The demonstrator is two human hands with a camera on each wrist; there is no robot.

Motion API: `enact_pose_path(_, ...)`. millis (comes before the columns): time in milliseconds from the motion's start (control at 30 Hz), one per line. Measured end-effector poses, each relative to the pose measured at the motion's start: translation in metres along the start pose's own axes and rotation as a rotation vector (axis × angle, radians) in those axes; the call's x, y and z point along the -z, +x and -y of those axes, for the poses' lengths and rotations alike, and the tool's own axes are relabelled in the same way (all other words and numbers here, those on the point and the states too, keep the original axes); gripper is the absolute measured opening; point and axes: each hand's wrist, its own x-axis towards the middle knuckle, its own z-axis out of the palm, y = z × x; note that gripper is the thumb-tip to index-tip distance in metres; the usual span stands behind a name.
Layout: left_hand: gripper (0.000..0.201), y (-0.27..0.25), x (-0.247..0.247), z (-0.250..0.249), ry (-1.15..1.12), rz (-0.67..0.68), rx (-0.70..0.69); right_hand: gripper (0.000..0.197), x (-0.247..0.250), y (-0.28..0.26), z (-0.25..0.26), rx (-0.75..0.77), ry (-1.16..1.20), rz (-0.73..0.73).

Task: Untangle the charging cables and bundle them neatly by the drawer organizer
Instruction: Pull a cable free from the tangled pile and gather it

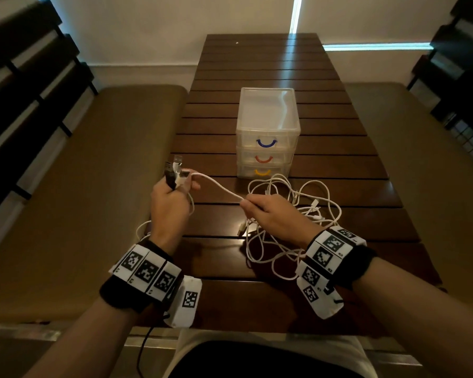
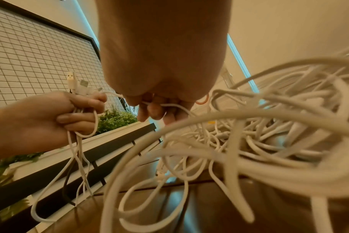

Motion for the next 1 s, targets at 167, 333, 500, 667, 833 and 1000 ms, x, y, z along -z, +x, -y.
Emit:
enact_pose_path(167,0.027,-0.007,-0.009,-0.006,0.025,0.058,-0.149,0.041,0.001,0.011,0.01,-0.059,-0.058,0.038)
enact_pose_path(333,0.051,-0.025,-0.021,-0.006,0.207,0.345,-0.329,0.03,0.0,0.016,0.017,-0.063,-0.124,0.051)
enact_pose_path(500,0.024,-0.029,-0.026,-0.002,0.608,0.509,-0.319,0.02,-0.002,0.003,0.013,0.07,-0.274,-0.03)
enact_pose_path(667,0.024,-0.021,-0.021,-0.007,0.785,0.539,-0.315,0.031,-0.003,0.001,0.011,0.068,-0.22,0.013)
enact_pose_path(833,0.029,-0.016,-0.015,-0.005,0.6,0.552,-0.175,0.043,-0.001,0.001,0.004,0.015,-0.122,0.075)
enact_pose_path(1000,0.036,-0.01,-0.008,-0.012,0.28,0.32,-0.193,0.047,0.006,0.001,-0.004,0.044,-0.058,0.031)
